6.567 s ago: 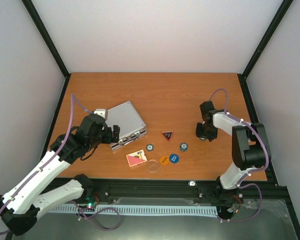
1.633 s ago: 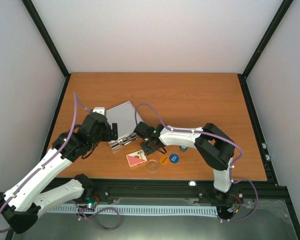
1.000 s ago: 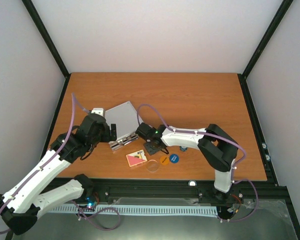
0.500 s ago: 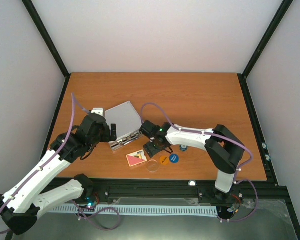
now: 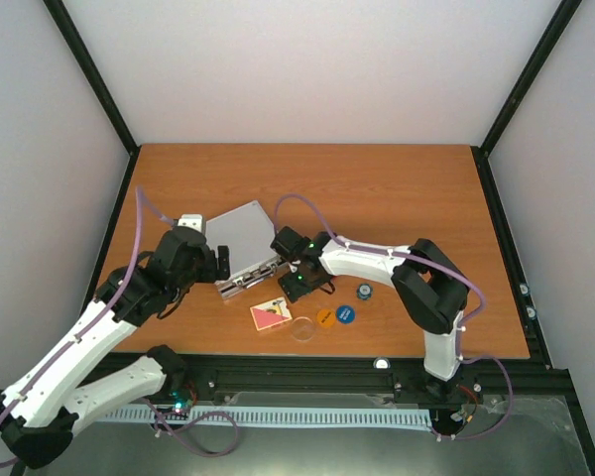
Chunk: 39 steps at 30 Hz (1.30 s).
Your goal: Pack up texas hold em set
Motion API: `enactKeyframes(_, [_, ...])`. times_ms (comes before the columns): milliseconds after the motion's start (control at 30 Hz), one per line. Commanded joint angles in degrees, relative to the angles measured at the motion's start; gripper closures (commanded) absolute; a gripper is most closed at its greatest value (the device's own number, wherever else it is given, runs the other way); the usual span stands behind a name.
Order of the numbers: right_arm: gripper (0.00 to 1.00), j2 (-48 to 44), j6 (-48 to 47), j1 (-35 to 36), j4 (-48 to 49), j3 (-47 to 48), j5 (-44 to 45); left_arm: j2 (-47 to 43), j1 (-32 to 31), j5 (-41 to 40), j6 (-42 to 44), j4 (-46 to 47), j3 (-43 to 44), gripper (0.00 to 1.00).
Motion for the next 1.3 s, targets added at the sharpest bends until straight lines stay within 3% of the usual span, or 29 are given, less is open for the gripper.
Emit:
enactKeyframes(0, [0.19, 1.40, -0.60, -0.29, -1.17, 0.79, 0.52, -1.30, 0.01, 0.27, -0.34, 0.13, 0.66, 0.00])
enactKeyframes(600, [0.29, 4.59, -1.92, -3.47, -0.59, -0.61, -2.47, -1.72, 0.02, -0.75, -0.89, -1.06, 0.86, 0.00])
enactKeyframes(1100, [0.73, 3.64, -0.78, -3.58, -0.45, -4.25, -0.01, -1.22, 0.01, -1.27, -0.61, -0.98, 1.29, 0.00])
enactKeyframes(1267, [0.82, 2.22, -0.82, -3.55, -1.53, -3.59, 1.26, -1.16, 0.01, -1.17, -0.70, -0.93, 1.26, 0.00])
